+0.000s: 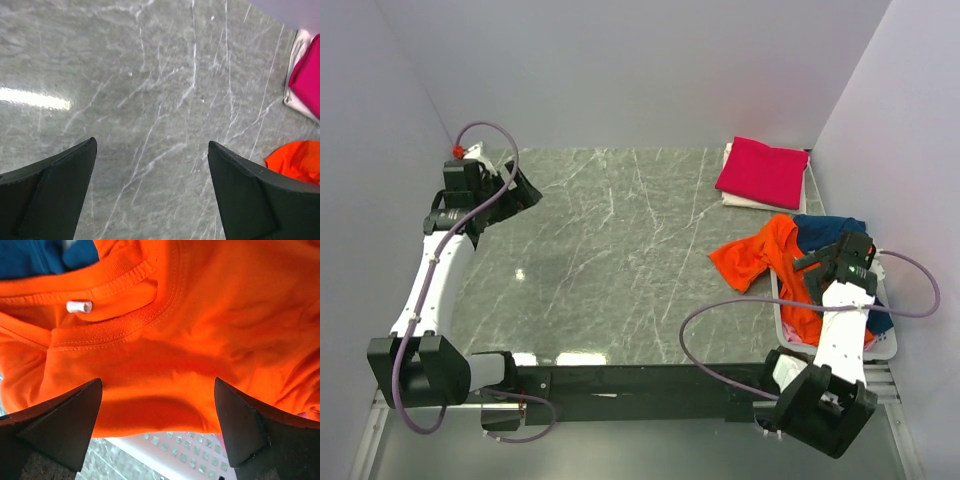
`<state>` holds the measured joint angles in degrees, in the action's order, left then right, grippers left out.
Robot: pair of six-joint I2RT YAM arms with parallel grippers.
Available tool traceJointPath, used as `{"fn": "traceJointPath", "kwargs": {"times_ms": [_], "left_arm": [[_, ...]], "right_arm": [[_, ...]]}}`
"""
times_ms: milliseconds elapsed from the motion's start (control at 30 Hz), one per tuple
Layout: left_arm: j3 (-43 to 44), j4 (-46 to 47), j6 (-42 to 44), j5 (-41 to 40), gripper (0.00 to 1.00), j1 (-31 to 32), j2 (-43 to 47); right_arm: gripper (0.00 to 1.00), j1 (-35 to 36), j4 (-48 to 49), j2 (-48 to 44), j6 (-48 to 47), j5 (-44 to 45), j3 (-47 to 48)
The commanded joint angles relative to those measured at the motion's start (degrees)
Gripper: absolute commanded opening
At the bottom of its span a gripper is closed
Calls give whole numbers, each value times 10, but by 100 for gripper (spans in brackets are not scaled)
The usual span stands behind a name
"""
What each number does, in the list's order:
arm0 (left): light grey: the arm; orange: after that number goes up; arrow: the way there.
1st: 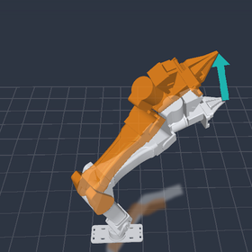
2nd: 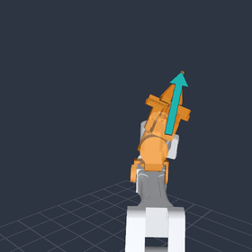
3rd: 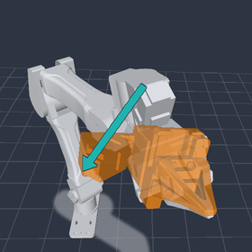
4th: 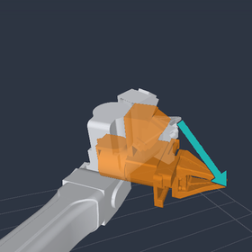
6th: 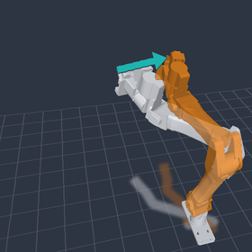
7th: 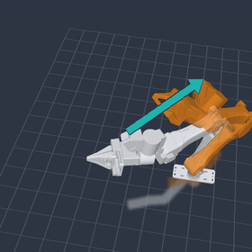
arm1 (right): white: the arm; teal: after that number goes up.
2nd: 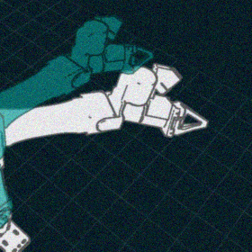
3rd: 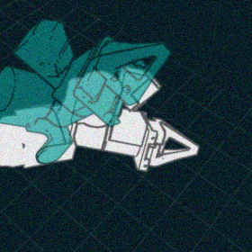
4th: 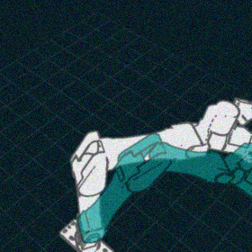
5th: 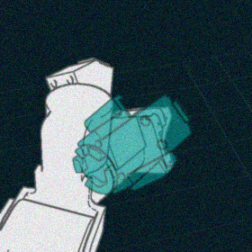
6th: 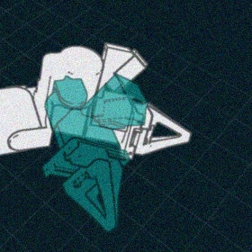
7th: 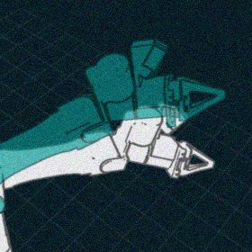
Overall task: Fold and stack the t-shirts
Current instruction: Grab the tshirt from the pile
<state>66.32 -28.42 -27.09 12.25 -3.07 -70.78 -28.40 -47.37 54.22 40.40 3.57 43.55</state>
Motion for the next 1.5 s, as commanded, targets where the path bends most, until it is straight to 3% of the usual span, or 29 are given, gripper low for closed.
{"fn": "traceJointPath", "kwargs": {"times_ms": [0,200,300,333,467,533,833,1033,1100,1200,1333,1467], "left_arm": [[-13,31,7,10,98,10,9],[-33,30,5,5,98,12,14],[-38,28,7,1,98,12,17],[-39,28,8,-2,98,12,19],[-34,22,18,-28,98,12,17],[-28,19,17,-33,98,11,7],[-13,36,-3,-8,98,12,-21],[-4,36,1,-8,98,12,-30],[-4,38,-1,1,98,11,-35],[-2,43,-9,25,98,11,-44],[-3,45,-20,44,98,12,-45],[-5,43,-20,39,98,11,-34]], "right_arm": [[98,-6,3,25,-13,-27,0],[95,-6,32,90,-25,-56,-16],[84,-6,48,113,-31,-66,-26],[66,-6,50,114,-32,-68,-23],[30,-5,41,101,-47,-70,6],[0,-6,11,92,-50,-60,44],[0,-3,-71,2,-50,-37,244],[0,46,-23,-29,-35,-61,333],[0,93,9,-25,-26,-52,372],[0,228,22,17,-36,16,436],[0,383,17,117,-50,67,585],[0,495,11,217,-91,91,732]]}}
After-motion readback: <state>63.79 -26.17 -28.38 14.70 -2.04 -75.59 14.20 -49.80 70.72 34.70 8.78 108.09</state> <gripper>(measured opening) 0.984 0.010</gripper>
